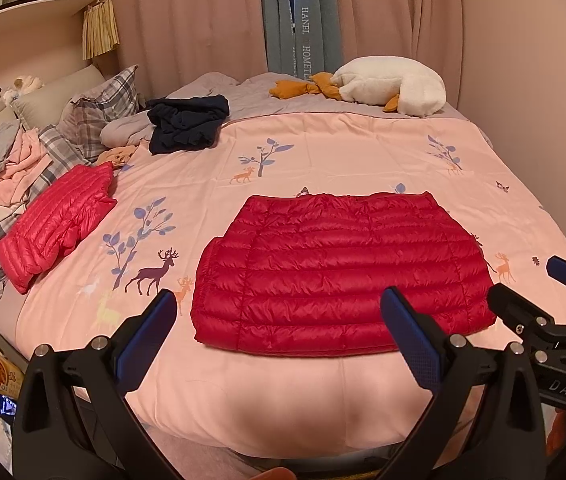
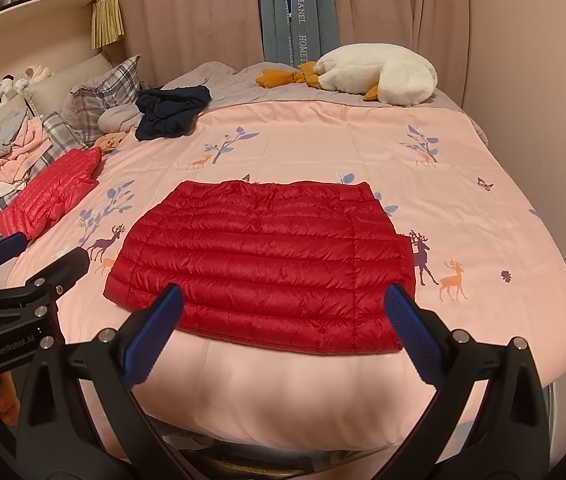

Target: Fold large clothes

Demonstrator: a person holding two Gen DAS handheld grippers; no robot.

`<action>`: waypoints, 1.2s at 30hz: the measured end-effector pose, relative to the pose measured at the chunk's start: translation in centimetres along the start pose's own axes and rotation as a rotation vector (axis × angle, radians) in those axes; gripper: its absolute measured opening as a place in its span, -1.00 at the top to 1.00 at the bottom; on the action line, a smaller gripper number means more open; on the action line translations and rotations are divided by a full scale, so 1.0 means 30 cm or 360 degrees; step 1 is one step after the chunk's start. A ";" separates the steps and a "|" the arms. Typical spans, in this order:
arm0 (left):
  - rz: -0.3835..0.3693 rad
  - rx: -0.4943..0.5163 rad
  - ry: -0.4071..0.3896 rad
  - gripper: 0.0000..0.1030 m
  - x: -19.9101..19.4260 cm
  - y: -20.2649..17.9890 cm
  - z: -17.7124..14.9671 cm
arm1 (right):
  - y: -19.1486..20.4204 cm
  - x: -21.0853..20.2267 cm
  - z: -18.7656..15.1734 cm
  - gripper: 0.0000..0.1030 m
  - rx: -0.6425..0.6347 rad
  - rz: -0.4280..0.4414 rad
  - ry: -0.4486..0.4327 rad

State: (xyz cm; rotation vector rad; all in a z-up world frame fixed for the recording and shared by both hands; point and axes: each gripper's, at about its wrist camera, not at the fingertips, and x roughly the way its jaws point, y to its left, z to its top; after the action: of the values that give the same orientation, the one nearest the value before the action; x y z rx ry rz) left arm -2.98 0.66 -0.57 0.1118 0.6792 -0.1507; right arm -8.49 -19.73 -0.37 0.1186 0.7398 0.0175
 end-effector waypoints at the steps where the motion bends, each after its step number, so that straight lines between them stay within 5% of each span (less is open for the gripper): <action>1: -0.0001 -0.0002 0.0000 -0.97 0.001 0.001 0.000 | 0.001 0.000 0.000 -0.96 -0.0002 0.0001 0.0001; 36: -0.0014 0.0005 -0.0004 -0.97 -0.010 0.004 0.016 | 0.003 -0.003 0.001 -0.96 -0.0002 -0.0002 0.0000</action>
State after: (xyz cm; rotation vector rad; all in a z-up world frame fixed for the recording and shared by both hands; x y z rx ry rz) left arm -2.90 0.73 0.00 0.1120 0.6773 -0.1603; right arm -8.52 -19.65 -0.27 0.1170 0.7399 0.0170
